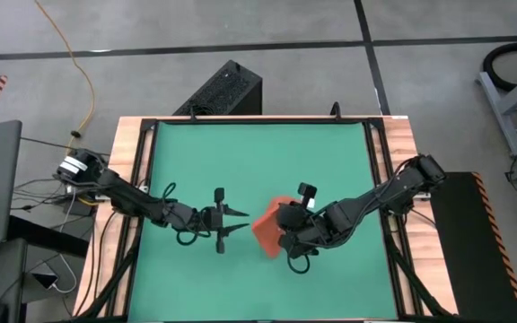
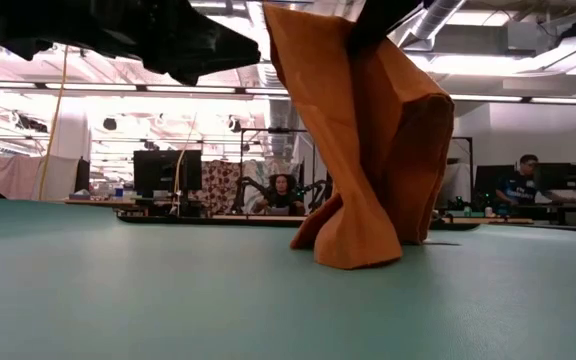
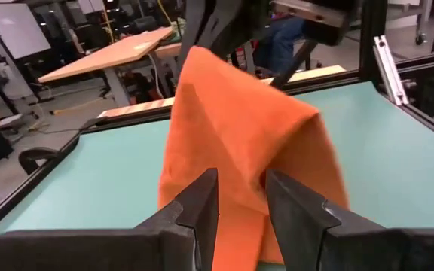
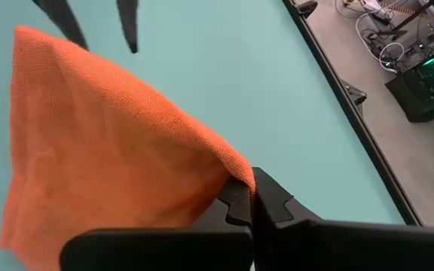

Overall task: Roll napkin
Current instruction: Fold the orange table napkin

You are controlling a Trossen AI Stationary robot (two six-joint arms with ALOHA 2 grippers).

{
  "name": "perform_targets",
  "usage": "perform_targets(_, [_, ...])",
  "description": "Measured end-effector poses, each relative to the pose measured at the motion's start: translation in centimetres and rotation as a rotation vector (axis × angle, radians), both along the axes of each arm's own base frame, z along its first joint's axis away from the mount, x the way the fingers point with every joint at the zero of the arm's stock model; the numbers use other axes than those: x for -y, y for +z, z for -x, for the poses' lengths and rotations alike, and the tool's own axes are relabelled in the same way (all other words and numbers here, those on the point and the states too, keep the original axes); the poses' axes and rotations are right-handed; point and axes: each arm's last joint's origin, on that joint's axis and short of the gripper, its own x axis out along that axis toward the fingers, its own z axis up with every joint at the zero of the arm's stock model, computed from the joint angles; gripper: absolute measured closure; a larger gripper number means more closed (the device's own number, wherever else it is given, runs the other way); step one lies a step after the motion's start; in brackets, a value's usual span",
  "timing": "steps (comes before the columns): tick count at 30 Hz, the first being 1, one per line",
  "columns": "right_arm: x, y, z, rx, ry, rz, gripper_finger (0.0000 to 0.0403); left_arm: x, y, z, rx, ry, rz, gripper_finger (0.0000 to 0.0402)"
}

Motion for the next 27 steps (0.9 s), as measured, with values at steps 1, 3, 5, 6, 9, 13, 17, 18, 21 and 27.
perform_targets(1, [0.04,0.0,-0.02,0.0,-0.001,-0.001,0.0397,0.13,-0.01,0.05,0.0,-0.005,0.0,0.0298])
perform_targets(3, [0.15,0.0,-0.07,0.0,-0.004,-0.001,0.0396,0.31,-0.09,0.12,-0.008,-0.011,-0.003,0.0298])
perform_targets(5, [0.19,0.01,-0.09,0.001,-0.006,-0.002,0.0396,0.52,-0.13,0.2,-0.012,-0.017,-0.004,0.0298])
perform_targets(6, [0.28,0.01,-0.14,0.002,-0.009,-0.002,0.0396,0.63,-0.12,0.24,-0.011,-0.014,-0.004,0.0298])
perform_targets(9, [0.43,0.02,-0.22,0.004,-0.013,-0.005,0.0396,0.76,-0.13,0.34,-0.012,0.012,-0.006,0.0298])
perform_targets(13, [0.55,0.1,-0.43,0.021,-0.017,-0.012,0.0396,0.62,-0.08,0.3,-0.007,0.027,-0.013,0.0298])
perform_targets(17, [0.61,0.22,-0.7,0.034,-0.007,-0.013,0.0395,0.47,-0.06,0.23,-0.006,0.026,-0.012,0.0298])
perform_targets(18, [0.6,0.23,-0.71,0.036,-0.007,-0.014,0.0395,0.46,-0.02,0.23,-0.002,0.025,-0.013,0.0298])
perform_targets(21, [0.6,0.23,-0.71,0.035,-0.006,-0.013,0.0395,0.47,0.1,0.22,0.008,0.024,-0.012,0.0298])
perform_targets(27, [0.6,0.24,-0.72,0.035,-0.006,-0.013,0.0395,0.47,0.1,0.22,0.009,0.024,-0.007,0.0298])
